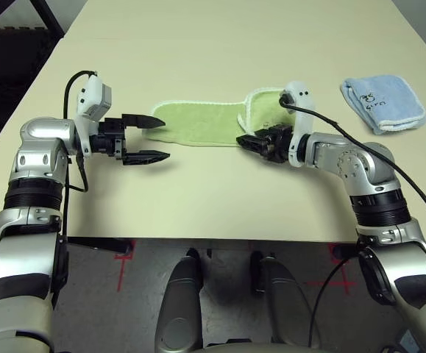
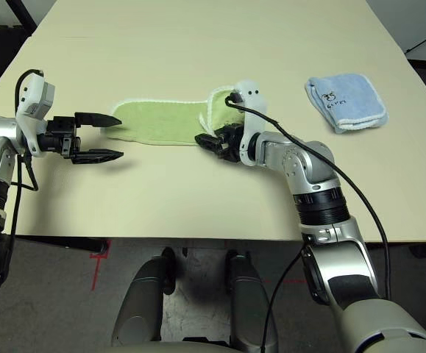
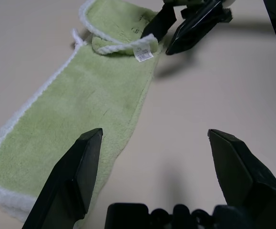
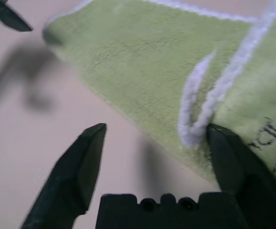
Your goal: Fold the towel and set it aside.
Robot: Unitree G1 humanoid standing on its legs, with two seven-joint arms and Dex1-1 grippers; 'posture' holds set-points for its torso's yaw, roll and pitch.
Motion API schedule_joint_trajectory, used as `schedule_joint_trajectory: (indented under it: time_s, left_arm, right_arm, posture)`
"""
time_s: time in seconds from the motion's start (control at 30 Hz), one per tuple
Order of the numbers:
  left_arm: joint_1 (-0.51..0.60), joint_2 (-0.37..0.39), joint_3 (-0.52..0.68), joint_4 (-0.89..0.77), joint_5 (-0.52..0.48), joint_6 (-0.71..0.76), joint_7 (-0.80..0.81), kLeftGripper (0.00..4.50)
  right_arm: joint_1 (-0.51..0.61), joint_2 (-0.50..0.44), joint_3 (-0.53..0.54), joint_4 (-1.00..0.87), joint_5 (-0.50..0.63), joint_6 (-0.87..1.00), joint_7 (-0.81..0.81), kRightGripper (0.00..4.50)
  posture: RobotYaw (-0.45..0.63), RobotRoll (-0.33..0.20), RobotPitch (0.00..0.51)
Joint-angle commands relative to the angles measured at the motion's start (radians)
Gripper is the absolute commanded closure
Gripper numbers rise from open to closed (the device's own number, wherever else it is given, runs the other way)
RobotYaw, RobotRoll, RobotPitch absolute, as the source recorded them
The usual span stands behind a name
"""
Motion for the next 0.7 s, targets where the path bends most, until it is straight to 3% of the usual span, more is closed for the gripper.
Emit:
schedule_joint_trajectory:
  time_s: [0.03, 0.2, 0.37, 0.47, 0.7]
  left_arm:
    - [0.005, 0.000, -0.011, -0.004, 0.011, -0.003, -0.005, 0.00]
    - [0.003, 0.000, -0.011, 0.002, 0.010, -0.006, -0.007, 0.00]
    - [0.017, -0.006, -0.008, -0.022, 0.000, 0.002, -0.004, 0.00]
    - [0.018, -0.017, 0.003, -0.022, -0.007, -0.018, 0.006, 0.00]
    - [0.018, -0.021, 0.007, -0.016, -0.007, -0.018, 0.014, 0.00]
  right_arm:
    - [0.017, -0.070, 0.004, -0.057, -0.010, -0.152, 0.170, 0.04]
    - [0.022, -0.142, -0.046, 0.040, -0.068, -0.439, 0.314, 0.04]
    - [-0.018, -0.191, -0.085, 0.300, -0.153, -0.781, 0.444, 0.04]
    - [-0.056, -0.209, -0.095, 0.472, -0.187, -0.913, 0.506, 0.61]
    - [-0.114, -0.221, -0.100, 0.723, -0.240, -1.066, 0.608, 3.11]
  posture:
    - [0.00, 0.000, 0.215]
    - [-0.01, 0.000, 0.217]
    - [0.00, 0.000, 0.224]
    - [0.01, 0.000, 0.226]
    - [0.02, 0.000, 0.225]
